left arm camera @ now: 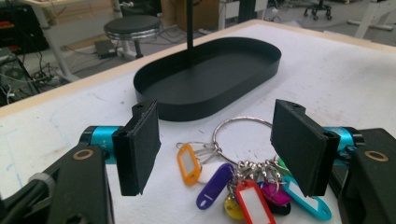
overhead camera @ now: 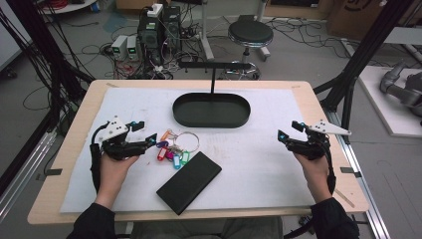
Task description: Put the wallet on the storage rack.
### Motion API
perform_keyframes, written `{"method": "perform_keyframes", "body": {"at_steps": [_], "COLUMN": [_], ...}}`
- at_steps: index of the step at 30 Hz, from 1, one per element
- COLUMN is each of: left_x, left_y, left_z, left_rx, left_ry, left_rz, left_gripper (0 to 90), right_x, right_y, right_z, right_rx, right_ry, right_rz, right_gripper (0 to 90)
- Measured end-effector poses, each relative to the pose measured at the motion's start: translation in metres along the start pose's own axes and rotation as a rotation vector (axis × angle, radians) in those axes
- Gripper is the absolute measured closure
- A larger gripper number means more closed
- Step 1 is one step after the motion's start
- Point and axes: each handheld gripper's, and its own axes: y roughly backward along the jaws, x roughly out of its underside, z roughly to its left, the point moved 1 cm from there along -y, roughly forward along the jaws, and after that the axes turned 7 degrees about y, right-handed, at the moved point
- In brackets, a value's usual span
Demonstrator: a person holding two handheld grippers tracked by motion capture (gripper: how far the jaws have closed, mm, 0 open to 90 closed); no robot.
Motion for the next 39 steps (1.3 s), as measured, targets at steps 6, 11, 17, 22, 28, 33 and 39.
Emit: {"method": "perform_keyframes", "body": {"at_steps": [6, 11, 17, 22, 28, 33, 39], "left_x": [-0.007, -0.011, -0.012, -0.006, 0.011, 0.027, 0.043], "left_y": [0.002, 0.003, 0.010, 0.020, 0.037, 0.046, 0.049], "left_z": [-0.004, -0.011, -0.028, -0.040, -0.054, -0.079, -0.107], "left_rx": [0.029, 0.061, 0.085, 0.095, 0.101, 0.145, 0.193], "left_ry": [-0.009, -0.012, -0.004, 0.003, 0.041, 0.013, -0.050], "left_rz": [-0.014, -0.025, 0.005, 0.042, 0.065, 0.078, 0.103], "left_gripper": [32.9, 31.6, 31.9, 32.9, 33.0, 35.1, 36.4], "right_x": [0.004, 0.004, 0.003, 0.003, 0.003, 0.003, 0.003], "right_y": [0.004, 0.005, 0.007, 0.006, 0.007, 0.006, 0.007], "right_z": [0.000, -0.004, -0.005, -0.004, -0.004, -0.003, -0.003], "right_rx": [-0.004, 0.000, 0.012, 0.020, 0.030, 0.038, 0.040], "right_ry": [0.004, -0.009, -0.012, -0.005, -0.001, 0.004, 0.004], "right_rz": [-0.010, -0.024, -0.034, -0.025, -0.027, -0.021, -0.022], "right_gripper": [27.9, 27.9, 27.9, 28.0, 27.9, 27.9, 28.0]}}
